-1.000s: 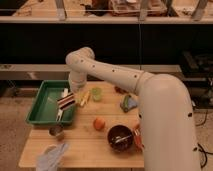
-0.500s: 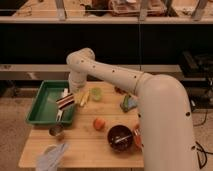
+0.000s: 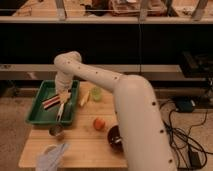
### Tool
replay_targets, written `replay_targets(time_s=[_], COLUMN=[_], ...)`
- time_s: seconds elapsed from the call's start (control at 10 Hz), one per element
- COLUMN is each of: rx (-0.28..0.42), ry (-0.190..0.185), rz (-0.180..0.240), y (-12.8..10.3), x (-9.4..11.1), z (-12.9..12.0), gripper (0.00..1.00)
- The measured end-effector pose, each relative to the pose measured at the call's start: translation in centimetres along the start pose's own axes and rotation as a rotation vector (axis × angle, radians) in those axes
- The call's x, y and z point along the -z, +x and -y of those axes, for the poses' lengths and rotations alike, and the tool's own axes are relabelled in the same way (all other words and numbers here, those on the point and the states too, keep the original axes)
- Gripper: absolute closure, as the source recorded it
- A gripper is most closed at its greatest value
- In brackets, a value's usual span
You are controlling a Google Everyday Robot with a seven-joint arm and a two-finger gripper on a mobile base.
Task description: Wipe tray with eraser
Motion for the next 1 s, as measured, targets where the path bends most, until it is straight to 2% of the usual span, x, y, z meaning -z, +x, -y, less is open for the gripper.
replay_targets(time_s=[0.3,0.4,0.8,1.0], rx=[0.016,0.015,0.021,0.014], ry=[-0.027,-0.033,-0.046,-0.057], rz=[-0.009,-0.010,-0.002,0.004], y=[-1.2,-1.1,-1.1,0.0], x=[-4.6,-5.5,-7.0,-7.3], z=[2.3,2.3,2.1,0.9], gripper=[1.00,1.00,1.00,1.00])
